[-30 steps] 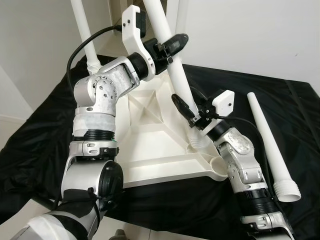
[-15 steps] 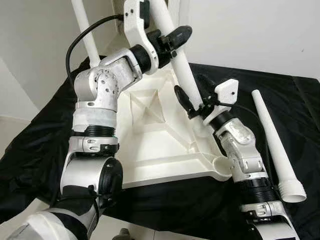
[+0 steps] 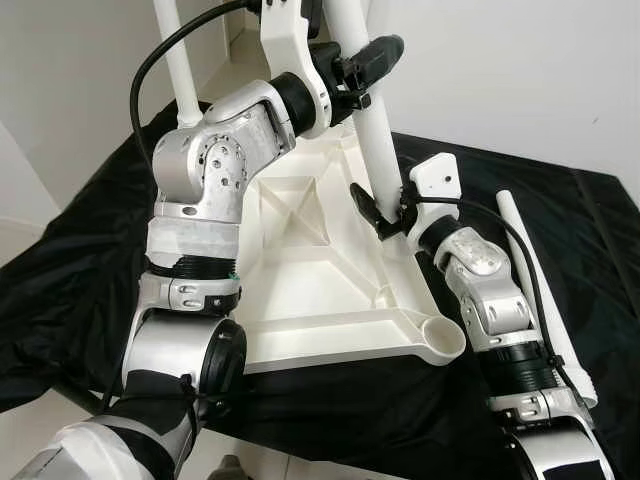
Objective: Building children table
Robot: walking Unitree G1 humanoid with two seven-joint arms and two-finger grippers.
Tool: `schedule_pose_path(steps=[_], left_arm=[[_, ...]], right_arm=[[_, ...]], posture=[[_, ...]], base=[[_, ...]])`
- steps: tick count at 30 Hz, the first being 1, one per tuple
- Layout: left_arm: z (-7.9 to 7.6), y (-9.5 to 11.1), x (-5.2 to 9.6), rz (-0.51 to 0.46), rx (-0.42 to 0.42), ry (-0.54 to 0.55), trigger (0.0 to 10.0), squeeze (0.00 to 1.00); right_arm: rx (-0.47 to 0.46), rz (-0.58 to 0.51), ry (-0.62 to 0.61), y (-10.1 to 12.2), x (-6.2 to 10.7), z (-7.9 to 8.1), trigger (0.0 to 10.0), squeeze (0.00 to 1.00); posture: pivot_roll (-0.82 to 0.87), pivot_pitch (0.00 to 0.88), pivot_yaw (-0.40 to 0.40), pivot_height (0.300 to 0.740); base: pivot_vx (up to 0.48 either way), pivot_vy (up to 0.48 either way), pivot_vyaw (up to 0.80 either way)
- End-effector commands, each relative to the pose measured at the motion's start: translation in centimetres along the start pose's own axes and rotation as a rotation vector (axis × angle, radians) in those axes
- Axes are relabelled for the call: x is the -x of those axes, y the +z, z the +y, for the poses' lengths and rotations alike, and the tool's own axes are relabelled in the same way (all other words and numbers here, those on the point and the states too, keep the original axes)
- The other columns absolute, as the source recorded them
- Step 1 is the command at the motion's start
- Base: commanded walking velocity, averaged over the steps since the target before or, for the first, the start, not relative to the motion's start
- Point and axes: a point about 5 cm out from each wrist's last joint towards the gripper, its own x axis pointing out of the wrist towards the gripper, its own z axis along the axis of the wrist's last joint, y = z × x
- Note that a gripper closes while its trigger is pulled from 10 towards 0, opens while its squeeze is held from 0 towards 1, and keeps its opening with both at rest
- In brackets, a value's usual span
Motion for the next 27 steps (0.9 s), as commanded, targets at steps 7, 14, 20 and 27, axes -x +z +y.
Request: schedule_pose_path(steps=[7,14,20,27], left_arm=[[-3.7,0.1,-1.4,-0.032,-0.042,-0.100,10.0,0.00],[-3.7,0.4,-1.4,-0.056,-0.054,-0.070,10.0,0.00],[-3.8,0.4,-1.3,-0.053,-0.071,-0.067,10.0,0.00],[-3.9,0.4,-1.2,-0.053,-0.086,-0.061,10.0,0.00]], right_arm=[[0.074,0.087,0.032,-0.1,-0.8,0.4,10.0,0.00],[0.076,0.122,0.040,0.1,-1.1,0.9,10.0,0.00],[0.060,0.138,0.027,0.1,-1.3,0.9,10.0,0.00],[0.045,0.149,0.002,0.2,-1.3,0.6,4.9,0.00]], posture=[[0.17,0.021,-0.137,0.740],[0.18,0.012,-0.135,0.740],[0.19,0.009,-0.133,0.740],[0.19,0.009,-0.131,0.740]], base=[[0.000,0.000,0.00],[0.000,0.000,0.00],[0.000,0.000,0.00],[0.000,0.000,0.00]])
